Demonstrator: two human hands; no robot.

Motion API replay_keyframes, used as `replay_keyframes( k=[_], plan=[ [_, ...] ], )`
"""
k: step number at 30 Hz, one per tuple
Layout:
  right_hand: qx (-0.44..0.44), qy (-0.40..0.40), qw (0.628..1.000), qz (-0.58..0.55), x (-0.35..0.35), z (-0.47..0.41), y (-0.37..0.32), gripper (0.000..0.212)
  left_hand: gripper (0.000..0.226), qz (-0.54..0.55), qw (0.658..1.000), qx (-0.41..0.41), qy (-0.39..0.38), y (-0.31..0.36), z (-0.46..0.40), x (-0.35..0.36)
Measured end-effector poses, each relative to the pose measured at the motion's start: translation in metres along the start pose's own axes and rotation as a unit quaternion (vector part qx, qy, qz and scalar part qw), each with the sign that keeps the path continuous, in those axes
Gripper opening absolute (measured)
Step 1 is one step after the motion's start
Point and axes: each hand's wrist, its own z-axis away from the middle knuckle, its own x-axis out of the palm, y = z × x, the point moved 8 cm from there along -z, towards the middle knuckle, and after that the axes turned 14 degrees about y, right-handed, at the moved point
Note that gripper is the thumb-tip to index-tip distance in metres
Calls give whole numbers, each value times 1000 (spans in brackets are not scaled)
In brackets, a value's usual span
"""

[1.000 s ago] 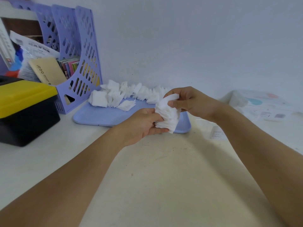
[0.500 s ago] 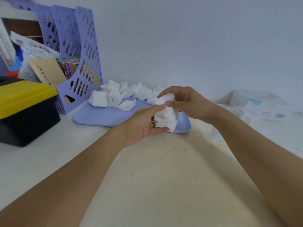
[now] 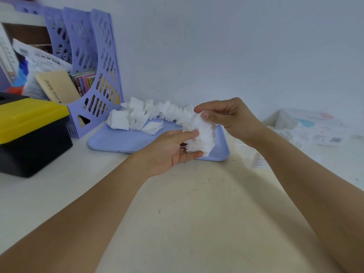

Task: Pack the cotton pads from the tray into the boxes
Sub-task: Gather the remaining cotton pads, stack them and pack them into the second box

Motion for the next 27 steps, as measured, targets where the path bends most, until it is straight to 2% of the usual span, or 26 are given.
replay_keyframes(
  k=[5,9,14,17,21,27],
  plan=[
    [19,11,999,-45,-2,-2,1,24,33,11,1000,-7,-9,-1,1,2],
    [10,12,999,-34,-4,-3,1,24,32,13,1000,-9,-3,-2,1,1],
    [1,53,998,-14,-22,-11,-10,16,30,9,1000,-15,17,-3,0,-1],
    [12,-2,1000,14,-17,-8,-12,17,29,1,1000,-15,13,-3,0,-1],
    [-11,-59,996,71,-1,-2,-9,18,32,-39,998,-21,-33,-8,4,7],
    [-4,-83,992,94,4,1,-3,17,26,-42,998,-18,-43,-7,5,8]
  ],
)
